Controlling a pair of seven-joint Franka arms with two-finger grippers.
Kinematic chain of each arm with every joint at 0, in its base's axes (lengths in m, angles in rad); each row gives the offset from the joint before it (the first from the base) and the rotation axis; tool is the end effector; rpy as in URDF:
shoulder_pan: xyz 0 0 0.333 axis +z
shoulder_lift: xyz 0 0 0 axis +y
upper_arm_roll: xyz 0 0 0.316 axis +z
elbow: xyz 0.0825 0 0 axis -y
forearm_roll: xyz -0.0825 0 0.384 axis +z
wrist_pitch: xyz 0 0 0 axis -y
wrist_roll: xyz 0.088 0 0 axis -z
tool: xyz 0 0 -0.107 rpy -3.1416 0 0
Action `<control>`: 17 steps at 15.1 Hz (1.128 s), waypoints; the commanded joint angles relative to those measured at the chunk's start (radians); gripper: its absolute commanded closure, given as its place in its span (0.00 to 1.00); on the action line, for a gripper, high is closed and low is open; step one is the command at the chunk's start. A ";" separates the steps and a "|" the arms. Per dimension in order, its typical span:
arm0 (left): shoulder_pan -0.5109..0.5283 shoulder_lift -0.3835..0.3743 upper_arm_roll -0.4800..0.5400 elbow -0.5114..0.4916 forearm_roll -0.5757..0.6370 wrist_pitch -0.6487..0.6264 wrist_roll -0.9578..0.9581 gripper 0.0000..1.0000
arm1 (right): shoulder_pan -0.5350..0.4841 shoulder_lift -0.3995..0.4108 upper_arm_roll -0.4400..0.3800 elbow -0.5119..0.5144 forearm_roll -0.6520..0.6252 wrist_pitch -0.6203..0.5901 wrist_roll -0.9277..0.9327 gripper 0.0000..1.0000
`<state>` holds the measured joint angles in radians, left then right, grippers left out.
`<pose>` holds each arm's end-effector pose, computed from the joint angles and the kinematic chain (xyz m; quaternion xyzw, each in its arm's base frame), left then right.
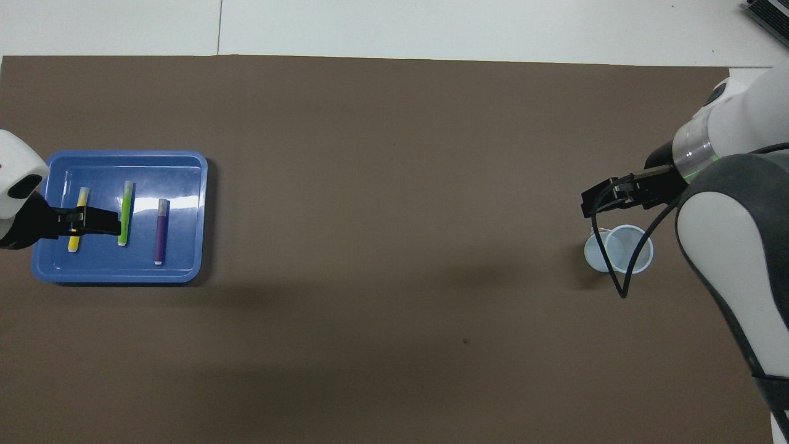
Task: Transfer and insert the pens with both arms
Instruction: 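Grasp the purple pen with the left gripper while the right gripper advances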
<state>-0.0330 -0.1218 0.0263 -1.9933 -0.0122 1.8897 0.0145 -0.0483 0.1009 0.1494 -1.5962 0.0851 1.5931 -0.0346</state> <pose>0.5246 -0.0039 0.5163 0.9999 -0.0088 0.0091 0.0074 0.5780 0.0638 0.5581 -0.9953 -0.0645 0.0530 0.0482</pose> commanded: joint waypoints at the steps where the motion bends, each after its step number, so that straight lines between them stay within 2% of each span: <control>1: 0.008 0.020 -0.002 -0.022 0.011 0.052 0.028 0.00 | -0.019 -0.018 0.012 -0.013 -0.010 0.019 -0.010 0.00; 12: 0.019 0.181 -0.002 -0.045 0.011 0.244 0.071 0.00 | -0.033 -0.021 0.010 -0.028 -0.011 0.011 0.001 0.00; 17: 0.036 0.270 -0.003 -0.047 0.011 0.331 0.113 0.00 | -0.018 -0.018 0.013 -0.034 -0.012 0.082 0.001 0.00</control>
<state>-0.0157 0.1190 0.0279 -2.0290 -0.0122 2.1720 0.0900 -0.0657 0.0997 0.1496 -1.6002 0.0851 1.6365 -0.0345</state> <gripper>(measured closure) 0.000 0.000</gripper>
